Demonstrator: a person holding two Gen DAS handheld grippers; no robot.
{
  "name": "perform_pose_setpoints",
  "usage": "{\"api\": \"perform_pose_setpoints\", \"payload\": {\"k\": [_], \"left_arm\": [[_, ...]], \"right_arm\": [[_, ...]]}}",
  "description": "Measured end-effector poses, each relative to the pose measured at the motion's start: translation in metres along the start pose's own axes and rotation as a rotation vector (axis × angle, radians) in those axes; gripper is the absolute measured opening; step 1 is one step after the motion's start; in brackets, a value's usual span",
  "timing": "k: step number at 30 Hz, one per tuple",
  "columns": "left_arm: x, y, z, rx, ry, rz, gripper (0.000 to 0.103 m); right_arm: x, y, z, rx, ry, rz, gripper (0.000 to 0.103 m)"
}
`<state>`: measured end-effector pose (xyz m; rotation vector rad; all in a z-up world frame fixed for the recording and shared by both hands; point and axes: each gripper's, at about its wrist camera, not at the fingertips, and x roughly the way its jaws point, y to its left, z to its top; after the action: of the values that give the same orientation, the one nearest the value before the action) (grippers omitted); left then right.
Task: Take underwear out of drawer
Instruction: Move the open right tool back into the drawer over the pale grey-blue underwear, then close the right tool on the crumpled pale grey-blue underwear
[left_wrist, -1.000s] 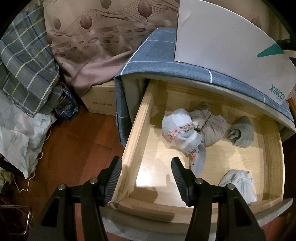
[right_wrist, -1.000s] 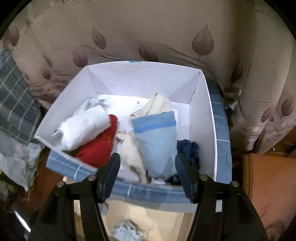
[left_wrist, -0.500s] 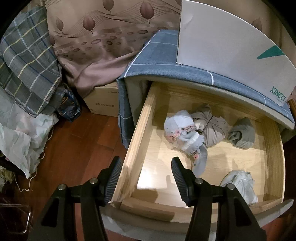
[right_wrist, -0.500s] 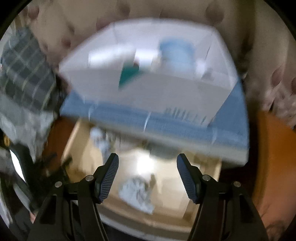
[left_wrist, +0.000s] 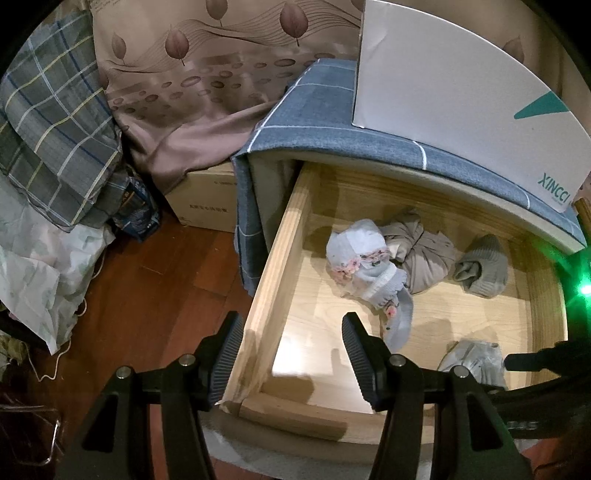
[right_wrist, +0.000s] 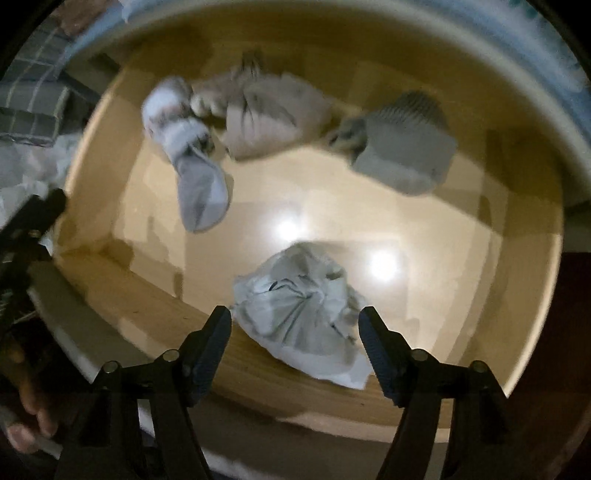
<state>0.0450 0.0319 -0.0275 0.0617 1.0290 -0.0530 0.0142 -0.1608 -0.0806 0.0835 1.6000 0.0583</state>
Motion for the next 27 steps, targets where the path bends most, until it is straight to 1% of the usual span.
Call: {"api": "perform_pose_setpoints", "payload": {"k": [5, 10, 12, 14, 18, 21, 27], "left_arm": [[0.001, 0.000, 0.001, -0.001, 0.003, -0.004, 0.057], [0.003, 0.001, 0.001, -0.001, 0.006, -0.006, 0.057], [0.002, 0.001, 0.001, -0.002, 0.006, -0.006, 0.057], [0.002, 0.001, 0.001, -0.002, 0.006, -0.006, 0.057], [0.003, 0.002, 0.001, -0.001, 0.008, -0.005, 0.057], [0.002, 0.001, 0.001, -0.001, 0.006, -0.005, 0.057], [0.003, 0.001, 0.000, 0.000, 0.012, -0.003, 0.057]], "right_arm": [[0.022, 0.006, 0.008, -0.007, 0.045, -0.055, 0.074], [0.038, 0.002, 0.012, -0.004, 0.095, -0.072, 0.073], [0.039, -0.007, 0.011, 0.028, 0.095, -0.059, 0.068], [0.040, -0.016, 0.010, 0.042, 0.101, -0.068, 0.064], [0.039, -0.038, 0.005, 0.090, 0.097, -0.088, 0.060], [0.038, -0.056, -0.001, 0.120, 0.098, -0.107, 0.060], [0.038, -0.082, -0.017, 0.172, 0.096, -0.103, 0.060]]}}
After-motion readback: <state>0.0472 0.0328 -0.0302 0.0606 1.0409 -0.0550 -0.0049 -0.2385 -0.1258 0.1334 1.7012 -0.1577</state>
